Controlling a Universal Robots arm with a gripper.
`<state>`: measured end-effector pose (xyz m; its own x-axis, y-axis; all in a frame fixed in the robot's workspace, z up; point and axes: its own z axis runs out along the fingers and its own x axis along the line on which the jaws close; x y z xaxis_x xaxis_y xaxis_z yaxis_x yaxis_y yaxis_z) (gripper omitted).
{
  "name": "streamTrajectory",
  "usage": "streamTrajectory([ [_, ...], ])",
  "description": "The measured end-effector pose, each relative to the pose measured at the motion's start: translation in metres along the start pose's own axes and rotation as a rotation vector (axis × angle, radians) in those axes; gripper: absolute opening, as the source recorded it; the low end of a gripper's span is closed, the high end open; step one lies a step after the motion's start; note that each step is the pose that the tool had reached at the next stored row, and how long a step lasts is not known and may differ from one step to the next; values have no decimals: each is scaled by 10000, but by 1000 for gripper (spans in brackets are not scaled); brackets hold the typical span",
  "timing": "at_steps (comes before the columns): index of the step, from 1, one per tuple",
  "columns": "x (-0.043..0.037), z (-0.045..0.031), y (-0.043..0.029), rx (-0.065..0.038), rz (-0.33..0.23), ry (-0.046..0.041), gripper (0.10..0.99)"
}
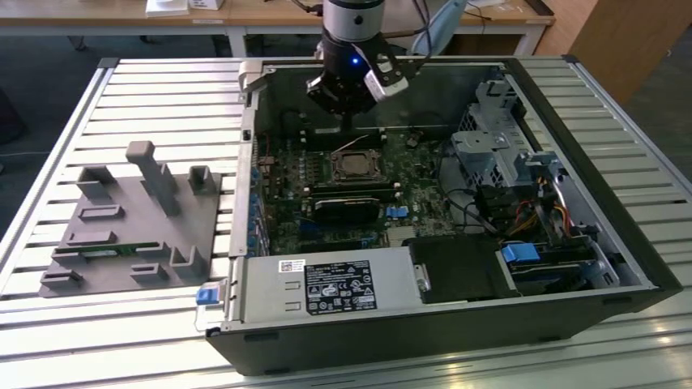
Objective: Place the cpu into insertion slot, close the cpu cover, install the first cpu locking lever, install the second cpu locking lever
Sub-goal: 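Install the first cpu locking lever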
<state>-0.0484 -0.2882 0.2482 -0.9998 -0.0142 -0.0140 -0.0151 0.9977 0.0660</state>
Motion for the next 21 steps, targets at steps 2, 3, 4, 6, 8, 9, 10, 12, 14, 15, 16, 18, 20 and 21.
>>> streamTrajectory([
  [2,0,11,-1,18,0,3,106],
  [3,1,24,-2,19,-8,3,106],
  [4,1,37,-3,19,-36,5,106],
  [6,-3,60,-5,19,-83,8,106],
  [8,-4,69,-5,18,-83,8,106],
  [9,-5,71,-5,20,-84,10,106],
  [10,-5,73,-6,20,-84,10,106],
  [12,-6,78,-6,19,-85,9,106],
  [14,-11,83,-6,18,-87,8,106],
  [15,-14,85,-6,18,-86,9,106],
  [16,-17,87,-7,18,-85,8,106],
  [18,-25,97,-7,16,-85,7,106],
  [20,-36,109,-8,17,-85,8,106],
  [21,-39,114,-9,17,-88,8,106],
])
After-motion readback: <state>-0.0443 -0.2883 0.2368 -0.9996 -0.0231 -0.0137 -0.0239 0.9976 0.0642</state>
